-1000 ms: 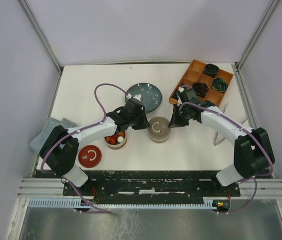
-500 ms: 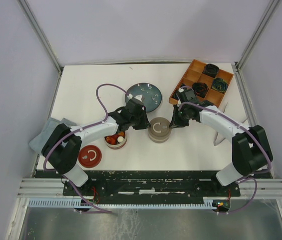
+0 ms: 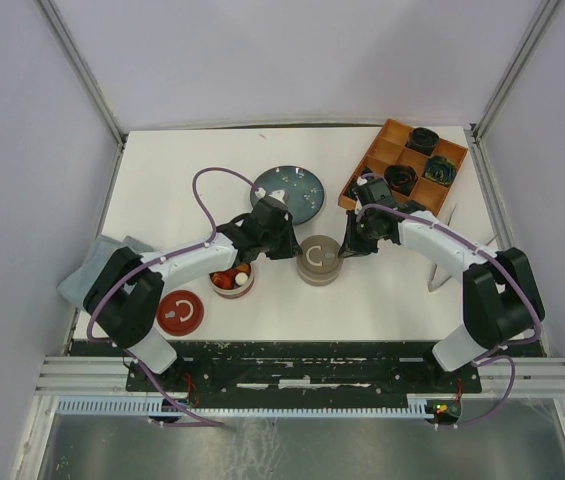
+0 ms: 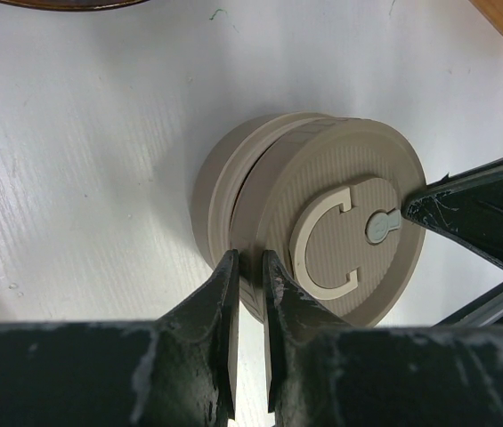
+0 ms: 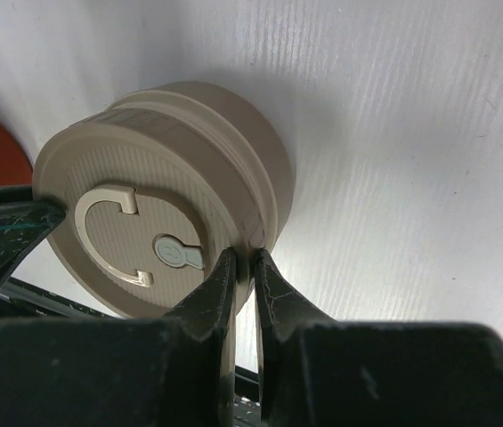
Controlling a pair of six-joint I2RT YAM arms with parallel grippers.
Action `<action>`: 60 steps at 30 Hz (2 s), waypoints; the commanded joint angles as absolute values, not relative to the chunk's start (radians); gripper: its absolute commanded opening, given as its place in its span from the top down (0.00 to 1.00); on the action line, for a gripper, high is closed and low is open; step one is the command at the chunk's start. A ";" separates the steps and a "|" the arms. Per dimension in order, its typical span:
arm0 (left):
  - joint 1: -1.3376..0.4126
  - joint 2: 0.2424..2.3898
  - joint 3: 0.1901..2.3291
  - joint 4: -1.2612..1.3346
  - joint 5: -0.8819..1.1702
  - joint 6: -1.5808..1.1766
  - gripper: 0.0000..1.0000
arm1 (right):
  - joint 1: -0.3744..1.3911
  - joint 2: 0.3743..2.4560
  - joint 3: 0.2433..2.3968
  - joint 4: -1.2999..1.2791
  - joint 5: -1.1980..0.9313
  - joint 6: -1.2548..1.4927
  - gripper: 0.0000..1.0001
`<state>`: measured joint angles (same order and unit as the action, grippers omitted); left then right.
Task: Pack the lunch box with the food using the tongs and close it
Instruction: Close the box lid on the packing box.
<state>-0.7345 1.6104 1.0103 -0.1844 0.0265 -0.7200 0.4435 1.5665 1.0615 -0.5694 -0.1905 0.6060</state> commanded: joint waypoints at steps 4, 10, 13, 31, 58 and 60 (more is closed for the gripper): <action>-0.734 1.597 1.010 -0.128 0.023 -0.690 0.97 | 0.449 1.580 1.089 -0.547 -0.202 0.618 1.00; -0.735 1.595 1.002 -0.134 0.013 -0.680 0.97 | 0.451 1.585 1.098 -0.558 -0.201 0.613 1.00; -0.734 1.598 1.004 -0.135 0.011 -0.674 0.97 | 0.451 1.586 1.102 -0.567 -0.194 0.609 1.00; -0.724 1.621 1.027 -0.175 -0.017 -0.653 0.97 | 0.455 1.599 1.113 -0.575 -0.191 0.611 0.96; -0.722 1.616 0.971 -0.129 0.006 -0.669 0.95 | 0.460 1.602 1.070 -0.570 -0.153 0.623 0.90; -0.722 1.615 0.973 -0.130 0.007 -0.667 0.94 | 0.460 1.599 1.060 -0.567 -0.147 0.625 0.89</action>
